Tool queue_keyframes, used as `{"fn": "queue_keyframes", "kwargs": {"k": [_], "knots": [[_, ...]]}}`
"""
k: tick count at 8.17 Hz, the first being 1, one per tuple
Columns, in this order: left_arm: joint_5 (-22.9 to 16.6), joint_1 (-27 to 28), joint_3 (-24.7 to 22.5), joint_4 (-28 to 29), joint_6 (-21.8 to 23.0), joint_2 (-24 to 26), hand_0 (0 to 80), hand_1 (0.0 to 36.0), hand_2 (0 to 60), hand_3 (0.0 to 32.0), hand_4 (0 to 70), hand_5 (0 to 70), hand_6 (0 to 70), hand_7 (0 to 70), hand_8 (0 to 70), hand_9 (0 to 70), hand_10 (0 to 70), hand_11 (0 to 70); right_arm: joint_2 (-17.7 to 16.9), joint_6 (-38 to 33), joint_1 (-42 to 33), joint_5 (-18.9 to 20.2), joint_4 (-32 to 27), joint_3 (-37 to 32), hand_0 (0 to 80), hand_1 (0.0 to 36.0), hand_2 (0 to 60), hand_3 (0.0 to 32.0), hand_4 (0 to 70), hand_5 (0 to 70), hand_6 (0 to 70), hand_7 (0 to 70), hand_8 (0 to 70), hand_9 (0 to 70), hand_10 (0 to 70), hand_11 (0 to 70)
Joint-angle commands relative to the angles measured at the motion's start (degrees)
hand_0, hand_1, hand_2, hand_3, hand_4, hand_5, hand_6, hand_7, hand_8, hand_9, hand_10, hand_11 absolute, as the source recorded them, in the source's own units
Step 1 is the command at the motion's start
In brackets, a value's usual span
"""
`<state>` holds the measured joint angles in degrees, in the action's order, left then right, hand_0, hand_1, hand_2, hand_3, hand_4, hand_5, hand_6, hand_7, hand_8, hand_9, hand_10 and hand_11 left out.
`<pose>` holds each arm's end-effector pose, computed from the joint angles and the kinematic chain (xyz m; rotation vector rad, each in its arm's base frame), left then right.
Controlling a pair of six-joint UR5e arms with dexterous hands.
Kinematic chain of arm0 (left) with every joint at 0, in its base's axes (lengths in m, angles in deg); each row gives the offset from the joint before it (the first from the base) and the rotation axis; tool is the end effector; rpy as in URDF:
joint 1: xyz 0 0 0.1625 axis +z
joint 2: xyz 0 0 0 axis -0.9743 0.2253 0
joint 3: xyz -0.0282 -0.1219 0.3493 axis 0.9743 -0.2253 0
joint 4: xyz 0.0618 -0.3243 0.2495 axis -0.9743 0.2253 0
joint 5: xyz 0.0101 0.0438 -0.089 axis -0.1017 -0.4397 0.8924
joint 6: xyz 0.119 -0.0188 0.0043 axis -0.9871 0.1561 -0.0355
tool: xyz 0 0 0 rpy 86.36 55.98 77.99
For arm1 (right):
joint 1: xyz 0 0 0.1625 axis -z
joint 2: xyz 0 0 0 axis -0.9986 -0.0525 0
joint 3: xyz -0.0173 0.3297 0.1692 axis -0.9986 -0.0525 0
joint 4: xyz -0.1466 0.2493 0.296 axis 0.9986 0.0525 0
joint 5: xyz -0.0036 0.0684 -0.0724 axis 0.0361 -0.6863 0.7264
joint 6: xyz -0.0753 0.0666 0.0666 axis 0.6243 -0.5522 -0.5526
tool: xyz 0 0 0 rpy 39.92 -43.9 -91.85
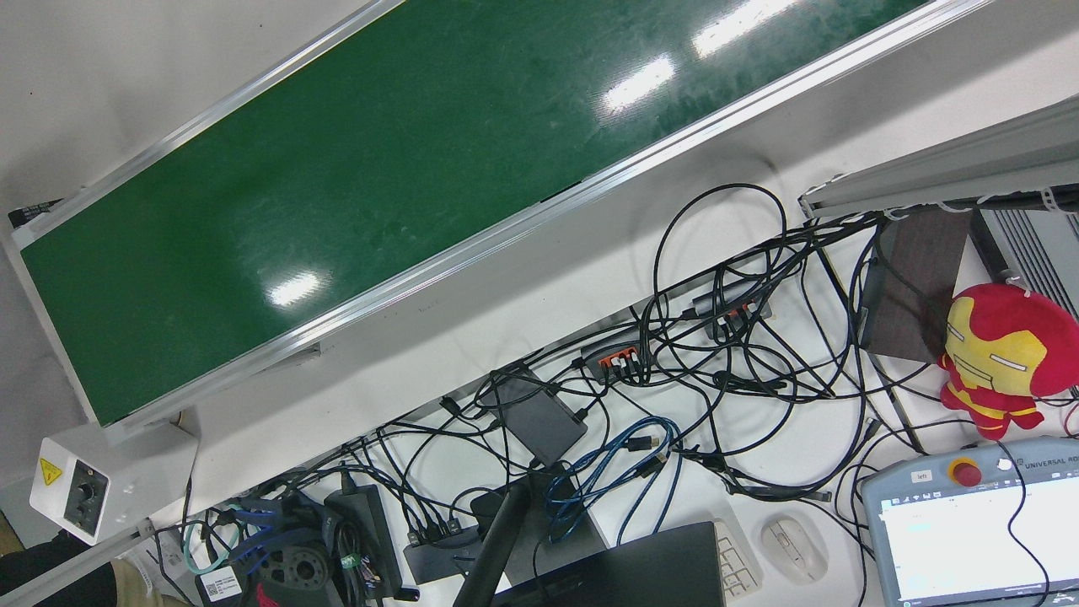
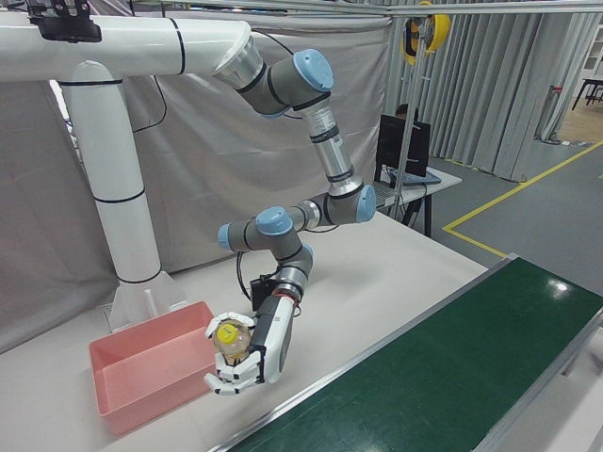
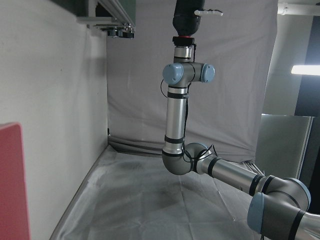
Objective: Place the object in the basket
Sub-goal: 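Lift the bottle off the conveyor and carry it toward the pink tray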
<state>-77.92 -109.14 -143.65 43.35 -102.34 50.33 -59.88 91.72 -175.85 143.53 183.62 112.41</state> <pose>0.3950 -0.4464 0.1940 -0.5955 2.3228 -1.2840 0.1225 -0.5425 0.5971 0.0974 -2.2627 2.0533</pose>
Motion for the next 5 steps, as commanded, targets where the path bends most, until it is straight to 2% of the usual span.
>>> {"fn": "queue_keyframes", "kwargs": {"k": [1, 3, 5], "knots": [[-0.07, 11.29, -0.56, -0.16, -5.05, -0.13, 67.5, 26.3, 39.8, 0.0, 41.7, 70.0, 35.1, 41.8, 57.0, 70.0, 59.8, 70.0, 0.00, 0.00, 0.00, 0.09, 0.02, -0.02, 0.0, 0.0, 0.0, 0.0, 0.0, 0.0, 0.0, 0.0, 0.0, 0.0, 0.0, 0.0], [-0.07, 15.61, -2.13, -0.51, -8.31, -0.13, 65.9, 25.3, 36.6, 0.0, 39.2, 70.0, 33.4, 40.3, 55.7, 70.0, 58.9, 70.0, 0.00, 0.00, -0.08, 0.00, 0.03, -0.02, 0.0, 0.0, 0.0, 0.0, 0.0, 0.0, 0.0, 0.0, 0.0, 0.0, 0.0, 0.0], [-0.16, 17.65, -2.40, -0.43, -8.32, -1.00, 64.3, 23.6, 32.4, 0.0, 40.7, 70.0, 34.2, 40.6, 55.3, 70.0, 57.6, 70.0, 0.00, 0.00, 0.00, 0.08, 0.02, -0.02, 0.0, 0.0, 0.0, 0.0, 0.0, 0.0, 0.0, 0.0, 0.0, 0.0, 0.0, 0.0]]}}
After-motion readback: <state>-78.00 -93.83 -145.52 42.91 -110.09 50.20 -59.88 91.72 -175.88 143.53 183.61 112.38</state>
